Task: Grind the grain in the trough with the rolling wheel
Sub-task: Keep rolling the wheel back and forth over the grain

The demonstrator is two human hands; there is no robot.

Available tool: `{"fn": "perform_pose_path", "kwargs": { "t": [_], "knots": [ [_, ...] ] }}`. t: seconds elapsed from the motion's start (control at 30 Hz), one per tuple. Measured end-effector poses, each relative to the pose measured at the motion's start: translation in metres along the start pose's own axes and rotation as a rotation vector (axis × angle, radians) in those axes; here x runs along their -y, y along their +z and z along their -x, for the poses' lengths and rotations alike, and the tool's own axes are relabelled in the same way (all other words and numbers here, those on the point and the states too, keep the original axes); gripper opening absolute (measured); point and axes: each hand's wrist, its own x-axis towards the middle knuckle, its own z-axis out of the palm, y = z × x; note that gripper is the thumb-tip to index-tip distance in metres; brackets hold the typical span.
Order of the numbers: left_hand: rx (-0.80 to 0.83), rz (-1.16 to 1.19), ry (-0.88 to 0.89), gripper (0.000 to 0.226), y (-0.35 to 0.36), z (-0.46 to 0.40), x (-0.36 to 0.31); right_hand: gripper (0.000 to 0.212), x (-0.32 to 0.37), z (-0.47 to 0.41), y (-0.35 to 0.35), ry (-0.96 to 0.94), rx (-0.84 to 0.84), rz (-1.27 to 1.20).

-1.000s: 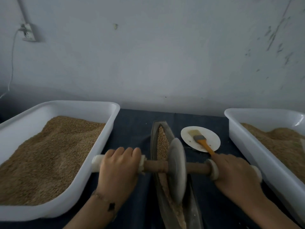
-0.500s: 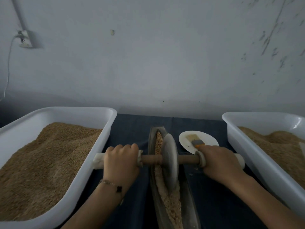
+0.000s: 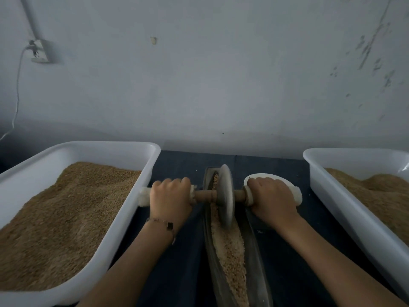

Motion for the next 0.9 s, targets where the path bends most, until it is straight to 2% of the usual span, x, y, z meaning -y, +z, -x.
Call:
{"fn": "perform_pose_path", "kwargs": {
  "t": [0.07, 0.2, 0.33, 0.43, 0.57, 0.67, 0.77, 0.9],
  "knots": [
    [0.089, 0.041, 0.002, 0.023, -0.005, 0.022, 0.001, 0.032, 0.008, 0.016, -0.015, -0.054, -0.104, 0.007],
    [0.187, 0.079, 0.059, 0.023, -0.031, 0.065, -0.001, 0.037, 0.018, 0.06, -0.04, -0.086, -0.197, -0.056],
    [0.105, 0.065, 0.144, 0.036, -0.057, 0.095, -0.007, 0.045, 0.02, 0.096, -0.064, -0.095, -0.154, -0.057],
    [0.007, 0.163, 0.224, 0.047, -0.055, 0.095, -0.008, 0.045, 0.019, 0.103, -0.066, -0.1, -0.134, -0.045],
    [0.025, 0.166, 0.158, 0.042, -0.031, 0.069, -0.006, 0.037, 0.014, 0.074, -0.044, -0.061, -0.147, -0.043],
    [0.003, 0.036, 0.064, 0.027, -0.01, 0.037, -0.005, 0.036, 0.01, 0.035, -0.022, -0.005, -0.086, -0.032],
    [-0.026, 0.039, -0.024, 0.022, 0.002, 0.004, -0.005, 0.029, 0.004, 0.0, -0.003, 0.021, -0.054, -0.025],
    [0.011, 0.079, -0.095, 0.019, 0.012, -0.025, 0.0, 0.027, 0.001, -0.031, 0.006, 0.022, -0.097, 0.059]
  ]
}}
